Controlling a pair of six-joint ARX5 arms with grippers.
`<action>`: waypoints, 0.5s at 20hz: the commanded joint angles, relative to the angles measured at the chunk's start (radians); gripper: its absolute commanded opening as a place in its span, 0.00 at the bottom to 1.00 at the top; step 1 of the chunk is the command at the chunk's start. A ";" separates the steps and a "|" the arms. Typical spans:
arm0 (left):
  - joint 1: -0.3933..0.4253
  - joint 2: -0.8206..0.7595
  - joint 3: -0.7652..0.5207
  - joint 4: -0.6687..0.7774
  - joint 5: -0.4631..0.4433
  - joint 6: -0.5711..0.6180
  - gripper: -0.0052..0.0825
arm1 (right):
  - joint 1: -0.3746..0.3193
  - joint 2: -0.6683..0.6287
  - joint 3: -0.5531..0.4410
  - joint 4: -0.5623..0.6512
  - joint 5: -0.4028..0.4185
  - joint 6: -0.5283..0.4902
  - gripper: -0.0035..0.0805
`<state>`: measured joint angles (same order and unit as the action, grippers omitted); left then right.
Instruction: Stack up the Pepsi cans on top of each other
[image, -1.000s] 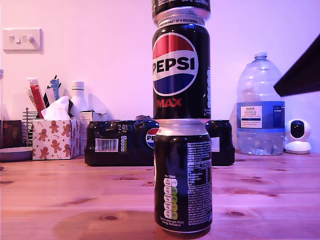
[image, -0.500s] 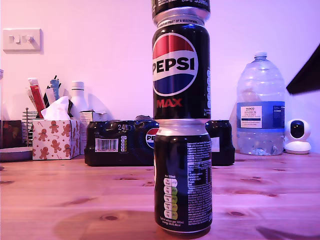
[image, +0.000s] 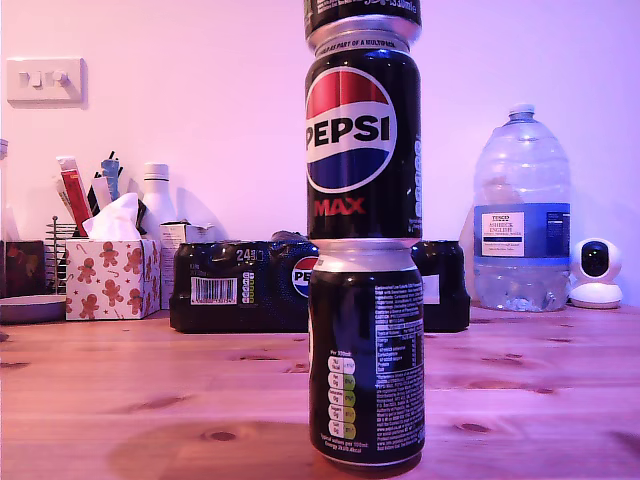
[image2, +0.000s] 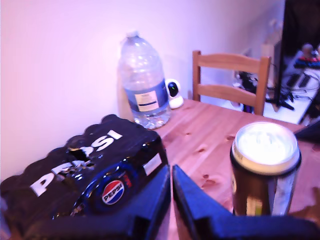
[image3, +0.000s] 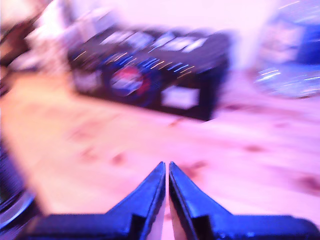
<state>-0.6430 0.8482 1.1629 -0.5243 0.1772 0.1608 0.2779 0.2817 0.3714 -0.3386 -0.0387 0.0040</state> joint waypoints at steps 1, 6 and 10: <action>0.020 -0.012 -0.079 0.041 0.001 -0.028 0.04 | -0.031 -0.024 0.004 -0.006 -0.002 0.031 0.03; 0.062 -0.108 -0.322 0.237 -0.001 -0.089 0.04 | -0.074 -0.075 0.003 -0.008 0.027 0.040 0.03; 0.125 -0.171 -0.454 0.334 -0.002 -0.108 0.04 | -0.090 -0.093 0.003 -0.014 0.023 0.004 0.03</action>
<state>-0.5308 0.6933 0.7288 -0.2153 0.1749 0.0605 0.1955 0.1875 0.3714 -0.3542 -0.0154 0.0235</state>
